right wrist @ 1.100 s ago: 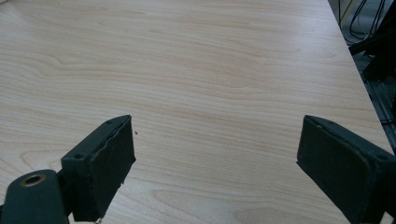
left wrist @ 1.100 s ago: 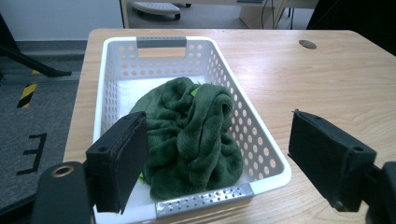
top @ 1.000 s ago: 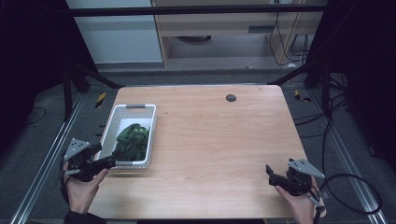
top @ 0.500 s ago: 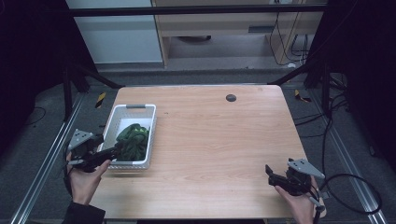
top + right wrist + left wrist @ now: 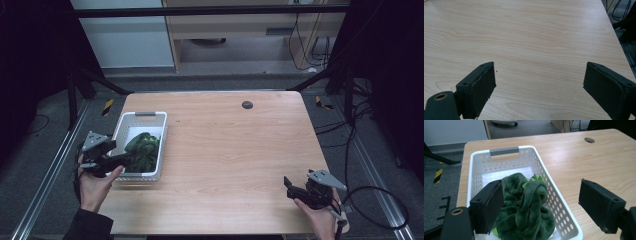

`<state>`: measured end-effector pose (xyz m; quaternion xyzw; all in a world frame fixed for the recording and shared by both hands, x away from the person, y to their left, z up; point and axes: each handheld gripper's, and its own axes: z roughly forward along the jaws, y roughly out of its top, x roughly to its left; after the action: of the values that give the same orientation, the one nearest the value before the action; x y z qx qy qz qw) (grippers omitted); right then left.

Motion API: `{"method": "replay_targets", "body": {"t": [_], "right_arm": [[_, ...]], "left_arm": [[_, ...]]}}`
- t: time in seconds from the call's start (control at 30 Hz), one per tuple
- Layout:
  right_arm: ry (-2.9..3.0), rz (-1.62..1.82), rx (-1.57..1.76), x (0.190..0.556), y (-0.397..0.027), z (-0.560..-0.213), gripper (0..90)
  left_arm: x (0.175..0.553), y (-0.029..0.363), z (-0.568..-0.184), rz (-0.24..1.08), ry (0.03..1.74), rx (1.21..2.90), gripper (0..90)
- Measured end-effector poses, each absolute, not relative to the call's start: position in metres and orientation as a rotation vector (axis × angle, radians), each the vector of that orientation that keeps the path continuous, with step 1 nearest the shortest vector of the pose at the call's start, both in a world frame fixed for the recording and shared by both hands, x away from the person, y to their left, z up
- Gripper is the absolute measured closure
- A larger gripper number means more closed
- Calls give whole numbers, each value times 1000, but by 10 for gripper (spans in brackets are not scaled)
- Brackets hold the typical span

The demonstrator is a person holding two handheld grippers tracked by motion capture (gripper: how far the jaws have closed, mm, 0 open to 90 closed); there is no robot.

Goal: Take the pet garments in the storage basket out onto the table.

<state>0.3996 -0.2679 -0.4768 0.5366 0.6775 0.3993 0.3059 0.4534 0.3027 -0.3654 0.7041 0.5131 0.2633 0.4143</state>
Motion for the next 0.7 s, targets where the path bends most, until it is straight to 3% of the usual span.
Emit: {"method": "replay_targets", "body": {"t": [0.7], "right_arm": [[1811,1054,1413,402,-268,-478,96]], "left_arm": [[486,294,-367,605,1299,1891,189]]}}
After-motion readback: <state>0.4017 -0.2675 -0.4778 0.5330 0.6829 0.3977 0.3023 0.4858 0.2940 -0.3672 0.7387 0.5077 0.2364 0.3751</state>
